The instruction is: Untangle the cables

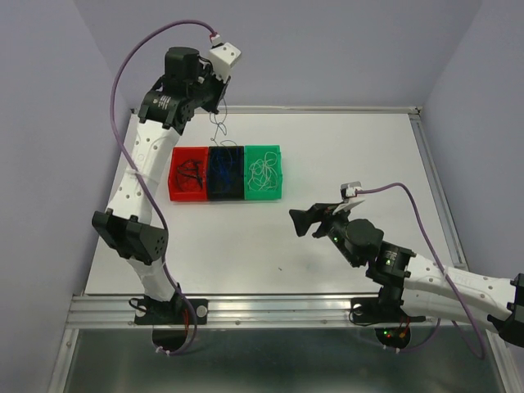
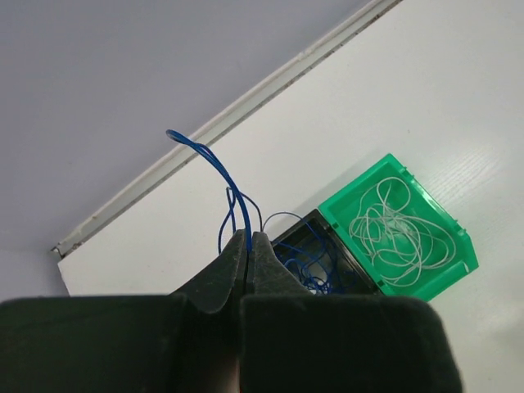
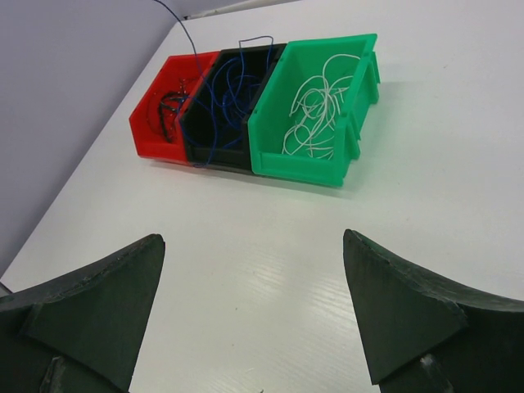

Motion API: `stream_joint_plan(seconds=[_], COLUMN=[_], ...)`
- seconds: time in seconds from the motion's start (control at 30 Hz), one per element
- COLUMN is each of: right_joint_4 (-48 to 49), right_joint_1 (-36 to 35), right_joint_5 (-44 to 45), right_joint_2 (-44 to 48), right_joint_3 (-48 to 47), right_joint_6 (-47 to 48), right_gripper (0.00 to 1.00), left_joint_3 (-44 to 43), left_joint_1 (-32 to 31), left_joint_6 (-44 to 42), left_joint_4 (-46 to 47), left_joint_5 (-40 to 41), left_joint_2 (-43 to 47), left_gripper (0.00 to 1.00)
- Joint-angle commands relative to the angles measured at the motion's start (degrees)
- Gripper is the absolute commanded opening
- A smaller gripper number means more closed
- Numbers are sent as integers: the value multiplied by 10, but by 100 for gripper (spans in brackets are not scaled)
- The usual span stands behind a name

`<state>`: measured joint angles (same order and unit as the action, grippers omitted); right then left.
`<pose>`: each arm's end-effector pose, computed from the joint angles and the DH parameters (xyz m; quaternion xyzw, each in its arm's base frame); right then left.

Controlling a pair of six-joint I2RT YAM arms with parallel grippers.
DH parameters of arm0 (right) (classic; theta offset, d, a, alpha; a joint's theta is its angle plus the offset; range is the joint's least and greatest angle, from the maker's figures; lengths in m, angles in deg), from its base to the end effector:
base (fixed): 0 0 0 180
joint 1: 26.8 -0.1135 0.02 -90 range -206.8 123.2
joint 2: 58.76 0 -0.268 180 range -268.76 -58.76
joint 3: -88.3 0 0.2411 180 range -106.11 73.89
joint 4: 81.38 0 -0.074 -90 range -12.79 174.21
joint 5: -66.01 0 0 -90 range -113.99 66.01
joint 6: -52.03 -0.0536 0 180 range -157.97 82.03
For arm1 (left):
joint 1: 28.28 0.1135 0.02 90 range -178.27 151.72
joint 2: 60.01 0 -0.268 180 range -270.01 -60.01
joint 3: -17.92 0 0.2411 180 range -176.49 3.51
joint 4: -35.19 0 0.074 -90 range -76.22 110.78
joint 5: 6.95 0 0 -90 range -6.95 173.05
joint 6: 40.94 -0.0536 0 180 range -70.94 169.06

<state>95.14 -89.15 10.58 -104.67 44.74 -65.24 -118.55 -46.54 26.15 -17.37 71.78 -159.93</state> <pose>0.1160 0.1559 0.2841 -0.0237 0.7357 0.2946 0.6094 0.3590 -0.1295 0.4862 0.3348 0.7233 -0.0541 0.6015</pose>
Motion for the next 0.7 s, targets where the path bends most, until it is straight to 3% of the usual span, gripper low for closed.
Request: stream_joint_plan(seconds=[0.0, 0.2, 0.33, 0.53, 0.67], right_joint_4=[29, 29, 29, 30, 32], right_joint_1=[-4, -4, -4, -4, -4], right_joint_5=[10, 9, 6, 6, 3], right_joint_2=[5, 13, 13, 4, -5], right_joint_3=[4, 9, 9, 6, 0], right_joint_6=[3, 5, 6, 5, 5], right_gripper=[94, 94, 94, 94, 94], left_joint_3=[56, 260, 350, 436, 438], left_joint_1=[0, 0, 0, 0, 0], left_joint_6=[6, -19, -27, -38, -40], left_joint_4=[41, 126, 175, 193, 186], left_joint_5=[-35, -22, -24, -21, -24], left_joint_2=[45, 97, 126, 113, 28], left_gripper=[0, 0, 0, 0, 0])
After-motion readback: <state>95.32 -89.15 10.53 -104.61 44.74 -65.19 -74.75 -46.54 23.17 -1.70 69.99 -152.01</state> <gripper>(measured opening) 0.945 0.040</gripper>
